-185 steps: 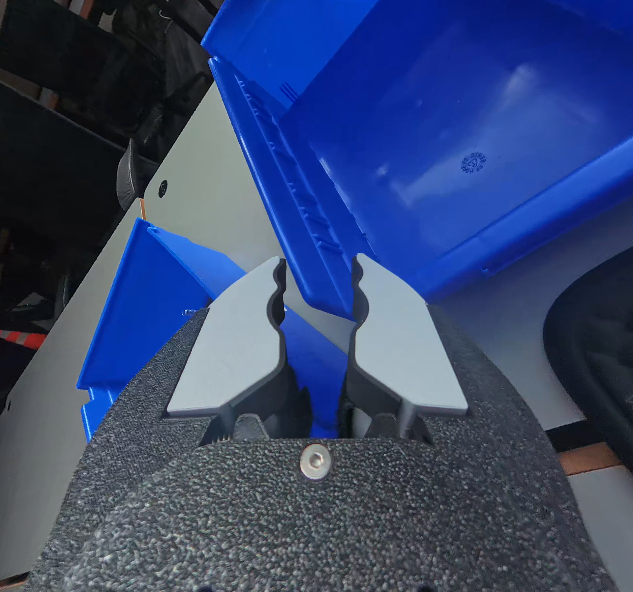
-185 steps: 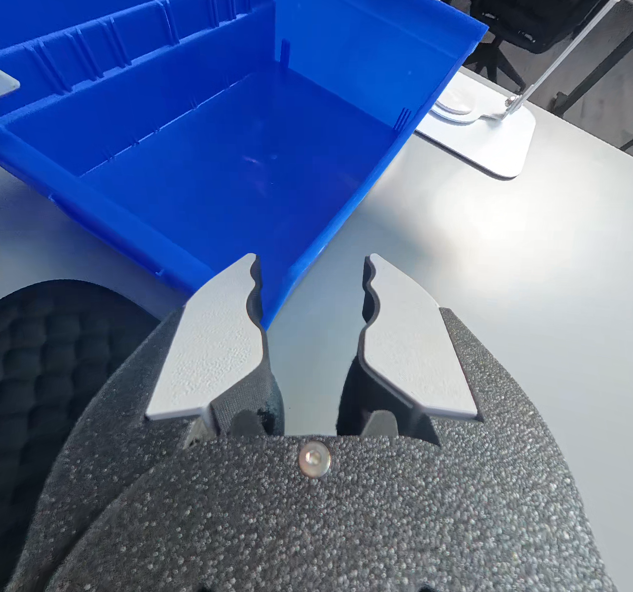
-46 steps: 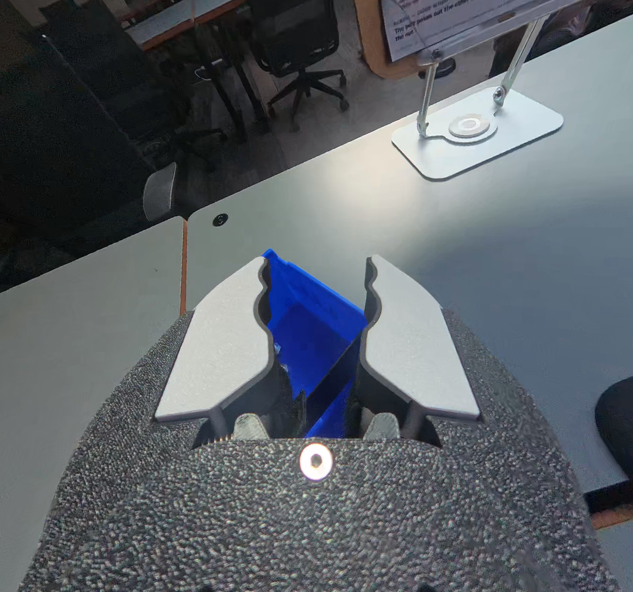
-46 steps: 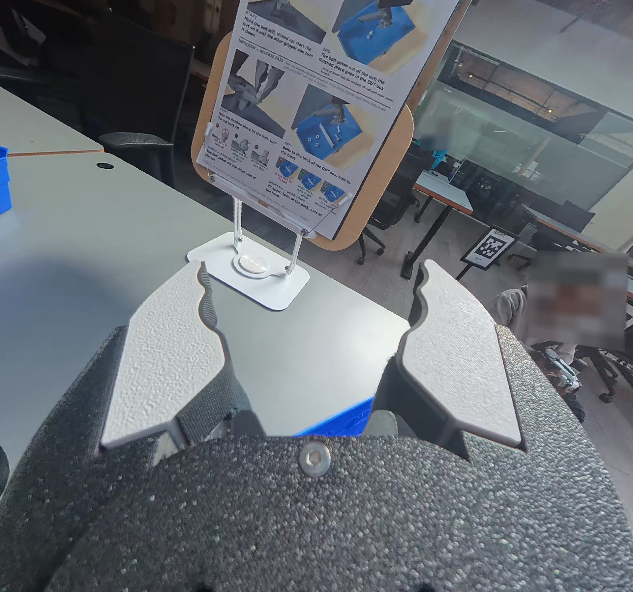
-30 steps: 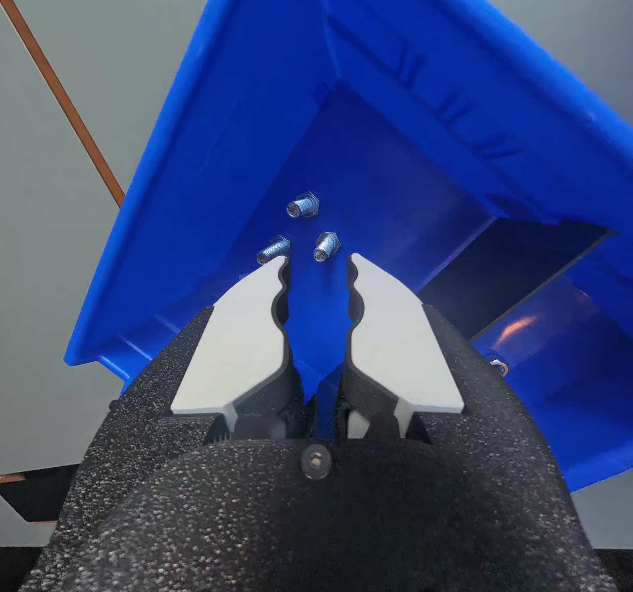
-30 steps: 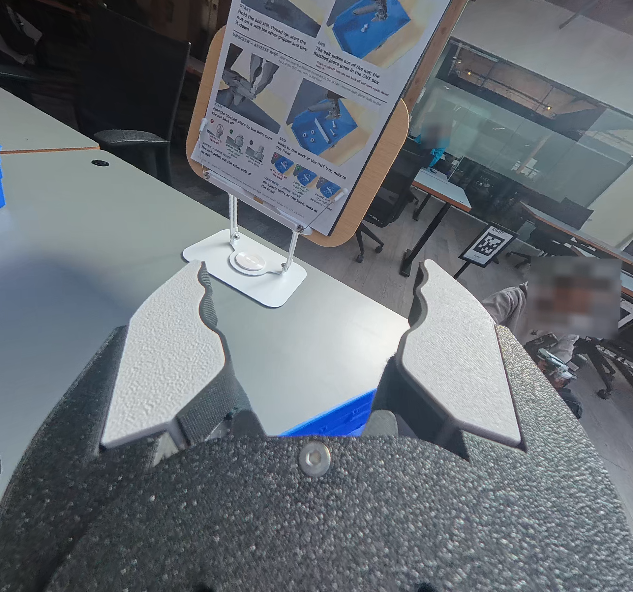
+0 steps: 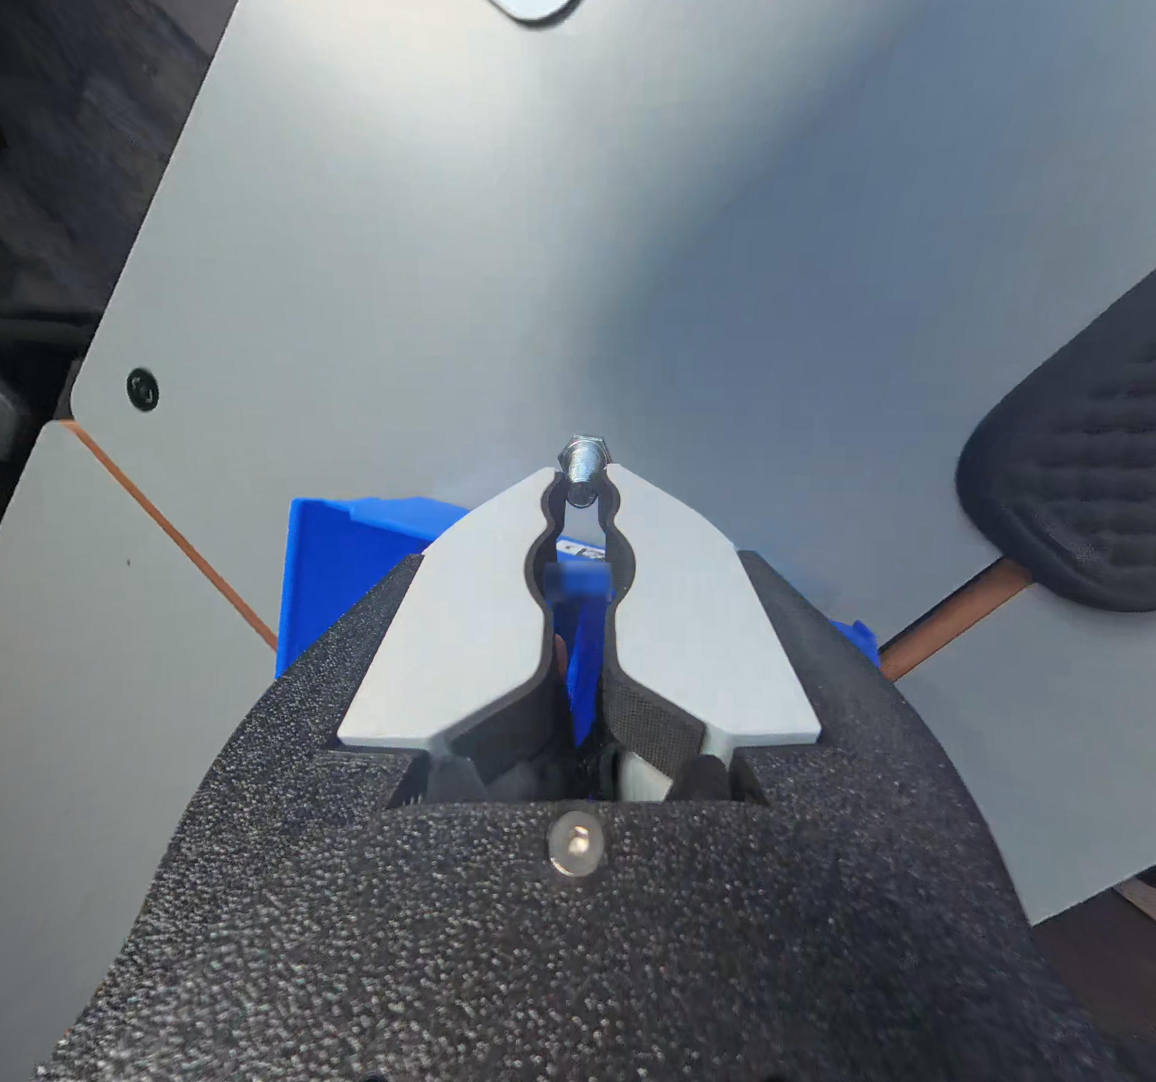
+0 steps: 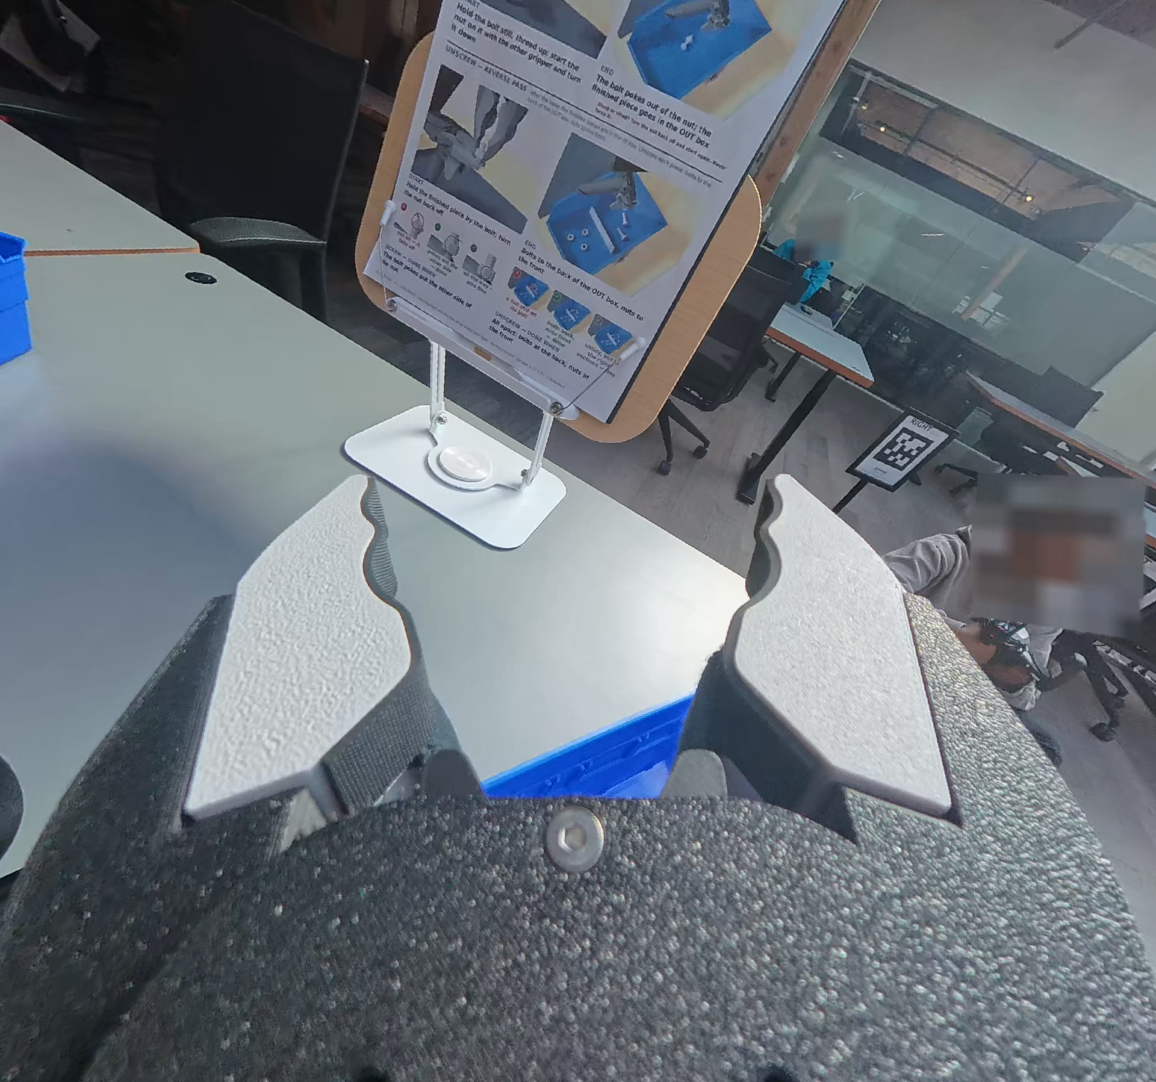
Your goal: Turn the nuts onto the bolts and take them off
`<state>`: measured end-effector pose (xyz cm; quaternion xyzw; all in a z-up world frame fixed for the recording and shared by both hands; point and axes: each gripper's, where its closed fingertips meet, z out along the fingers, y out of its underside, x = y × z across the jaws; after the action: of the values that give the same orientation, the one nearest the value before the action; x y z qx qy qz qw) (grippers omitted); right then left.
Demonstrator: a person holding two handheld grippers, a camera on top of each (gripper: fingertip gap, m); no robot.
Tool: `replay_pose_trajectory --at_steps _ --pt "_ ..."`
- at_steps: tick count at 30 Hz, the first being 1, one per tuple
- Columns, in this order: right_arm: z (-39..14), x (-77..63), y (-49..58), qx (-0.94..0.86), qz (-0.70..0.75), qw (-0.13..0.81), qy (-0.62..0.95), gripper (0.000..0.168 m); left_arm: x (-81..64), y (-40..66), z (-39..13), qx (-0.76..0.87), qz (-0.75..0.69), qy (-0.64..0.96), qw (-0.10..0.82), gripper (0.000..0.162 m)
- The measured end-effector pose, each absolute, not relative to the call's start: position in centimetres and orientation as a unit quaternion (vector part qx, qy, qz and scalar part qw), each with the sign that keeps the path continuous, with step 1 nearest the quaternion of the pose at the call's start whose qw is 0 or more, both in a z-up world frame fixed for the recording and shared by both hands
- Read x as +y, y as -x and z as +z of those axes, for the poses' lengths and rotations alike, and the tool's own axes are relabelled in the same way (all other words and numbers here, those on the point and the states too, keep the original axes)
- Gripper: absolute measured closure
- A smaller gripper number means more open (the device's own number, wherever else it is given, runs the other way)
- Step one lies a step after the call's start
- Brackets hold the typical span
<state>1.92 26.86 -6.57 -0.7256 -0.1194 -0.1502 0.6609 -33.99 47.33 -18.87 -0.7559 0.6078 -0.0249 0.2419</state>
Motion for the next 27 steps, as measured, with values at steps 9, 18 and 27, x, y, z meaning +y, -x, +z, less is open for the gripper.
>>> replay_pose_trajectory --at_steps 9,18,27 --pt "-6.9 26.2 -1.9 -0.134 -0.139 0.649 0.736 0.057 36.3 22.0 -23.3 0.740 -0.096 0.639 0.189 0.153" --pt "-6.9 25.4 -2.7 -0.135 -0.150 0.640 0.741 0.057 31.5 19.7 -29.1 0.789 -0.063 0.604 0.096 0.152" --pt "-7.0 25.2 -2.5 -0.140 -0.144 0.639 0.742 0.057 30.7 19.5 -31.1 0.798 -0.038 0.597 0.070 0.152"
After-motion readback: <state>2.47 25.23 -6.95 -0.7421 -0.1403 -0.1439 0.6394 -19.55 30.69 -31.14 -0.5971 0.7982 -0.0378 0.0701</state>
